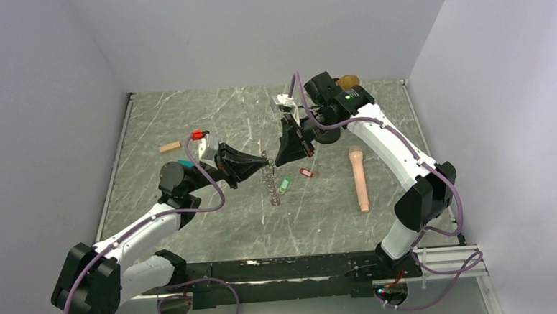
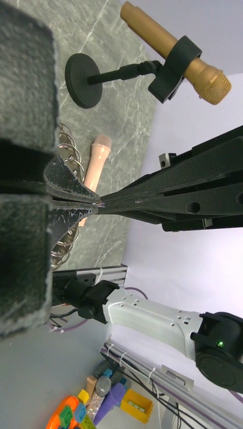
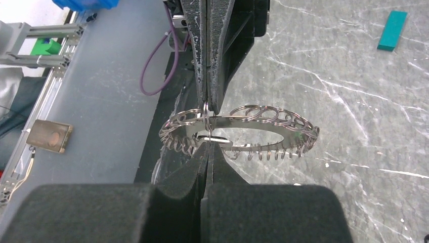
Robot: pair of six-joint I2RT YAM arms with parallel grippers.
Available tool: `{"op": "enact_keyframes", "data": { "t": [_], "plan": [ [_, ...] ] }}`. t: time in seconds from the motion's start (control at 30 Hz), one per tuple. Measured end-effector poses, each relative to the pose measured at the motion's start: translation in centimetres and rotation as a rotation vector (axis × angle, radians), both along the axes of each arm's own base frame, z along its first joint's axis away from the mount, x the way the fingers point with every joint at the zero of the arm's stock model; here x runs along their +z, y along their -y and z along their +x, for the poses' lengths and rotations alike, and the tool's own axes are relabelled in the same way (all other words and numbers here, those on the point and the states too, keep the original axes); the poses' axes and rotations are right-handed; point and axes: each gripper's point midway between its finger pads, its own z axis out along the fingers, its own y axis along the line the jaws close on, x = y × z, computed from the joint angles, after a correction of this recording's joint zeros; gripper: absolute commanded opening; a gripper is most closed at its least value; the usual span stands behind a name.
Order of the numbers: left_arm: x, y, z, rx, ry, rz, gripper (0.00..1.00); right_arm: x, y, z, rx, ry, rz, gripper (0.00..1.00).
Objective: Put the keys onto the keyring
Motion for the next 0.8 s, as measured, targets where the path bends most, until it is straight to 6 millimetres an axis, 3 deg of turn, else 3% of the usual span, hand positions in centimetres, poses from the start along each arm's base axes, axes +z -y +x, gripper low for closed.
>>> {"op": "enact_keyframes", "data": {
  "t": [0.5,0.8],
  "plan": [
    [-0.3,-0.1,-1.3,-0.162,0.017,0.045,0.0,-1.3,-1.6,-2.4,0.117,0.0,-0.051,0.0],
    [0.5,-0.7,-1.7,-0.181,0.057,0.026,0.0,-1.4,-1.6,-2.7,0.125,-0.004,-0.057,0.18]
  ]
}}
